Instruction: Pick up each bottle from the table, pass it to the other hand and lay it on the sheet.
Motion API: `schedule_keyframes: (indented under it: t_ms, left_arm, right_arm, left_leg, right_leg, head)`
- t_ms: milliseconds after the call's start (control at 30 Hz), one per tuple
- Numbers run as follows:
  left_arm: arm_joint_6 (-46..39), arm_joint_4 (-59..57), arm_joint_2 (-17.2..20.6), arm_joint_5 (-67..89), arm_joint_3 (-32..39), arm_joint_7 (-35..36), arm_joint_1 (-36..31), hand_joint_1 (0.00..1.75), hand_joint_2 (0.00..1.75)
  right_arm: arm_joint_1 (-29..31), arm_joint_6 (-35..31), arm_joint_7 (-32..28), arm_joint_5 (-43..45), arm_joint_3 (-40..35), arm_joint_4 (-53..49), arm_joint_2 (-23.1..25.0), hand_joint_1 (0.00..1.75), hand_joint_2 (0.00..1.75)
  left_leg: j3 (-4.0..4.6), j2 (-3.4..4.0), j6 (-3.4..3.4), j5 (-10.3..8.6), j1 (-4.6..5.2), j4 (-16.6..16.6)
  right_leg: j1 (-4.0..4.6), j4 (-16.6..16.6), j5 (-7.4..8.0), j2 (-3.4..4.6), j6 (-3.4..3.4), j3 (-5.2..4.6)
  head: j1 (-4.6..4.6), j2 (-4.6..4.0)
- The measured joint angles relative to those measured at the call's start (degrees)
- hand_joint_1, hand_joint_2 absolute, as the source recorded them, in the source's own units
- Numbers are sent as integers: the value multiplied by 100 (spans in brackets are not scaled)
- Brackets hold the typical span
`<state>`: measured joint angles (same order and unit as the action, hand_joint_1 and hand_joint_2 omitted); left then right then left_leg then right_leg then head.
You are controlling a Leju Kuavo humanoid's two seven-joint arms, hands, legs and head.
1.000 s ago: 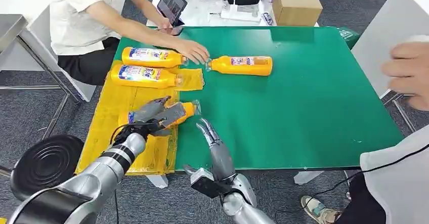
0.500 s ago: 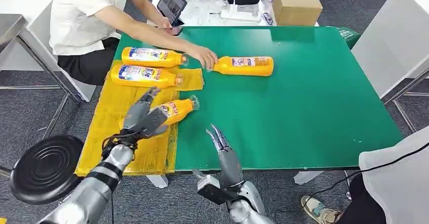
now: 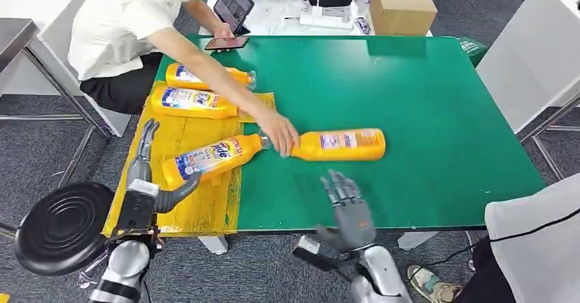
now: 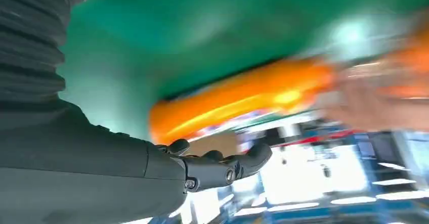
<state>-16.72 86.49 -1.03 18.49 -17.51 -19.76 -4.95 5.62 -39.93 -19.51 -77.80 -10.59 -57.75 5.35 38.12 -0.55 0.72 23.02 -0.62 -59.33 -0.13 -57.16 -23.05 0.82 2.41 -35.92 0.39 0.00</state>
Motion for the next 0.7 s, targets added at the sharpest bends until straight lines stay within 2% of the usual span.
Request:
schedule_keyframes:
  t_ms: [167,333,700]
  left_arm:
    - [72,133,-120,-262,65,-79,108,0,175]
    - [188,133,-245,-441,50,-151,78,0,175]
    - [240,-66,-343,-710,-243,-210,-169,0,175]
  right_arm:
    - [183,0,454,-386,343,-102,-376,0,175]
    - [801,0,591,-321,356,231,-642,0,175]
    - [2154,83,915,342,297,2250,-721,0,175]
  left_leg:
    - [0,2,2,-2,0,0]
    - [-5,8,3,-7,0,-1]
    - [-4,6,4,-9,-1,-1]
  right_leg:
    - [0,0,5,0,3,3]
    - [1,0,12,1,2,2]
    - [3,-1,17,-1,-4,2]
  head:
    - [2,0]
    - [0,0]
    - [0,0]
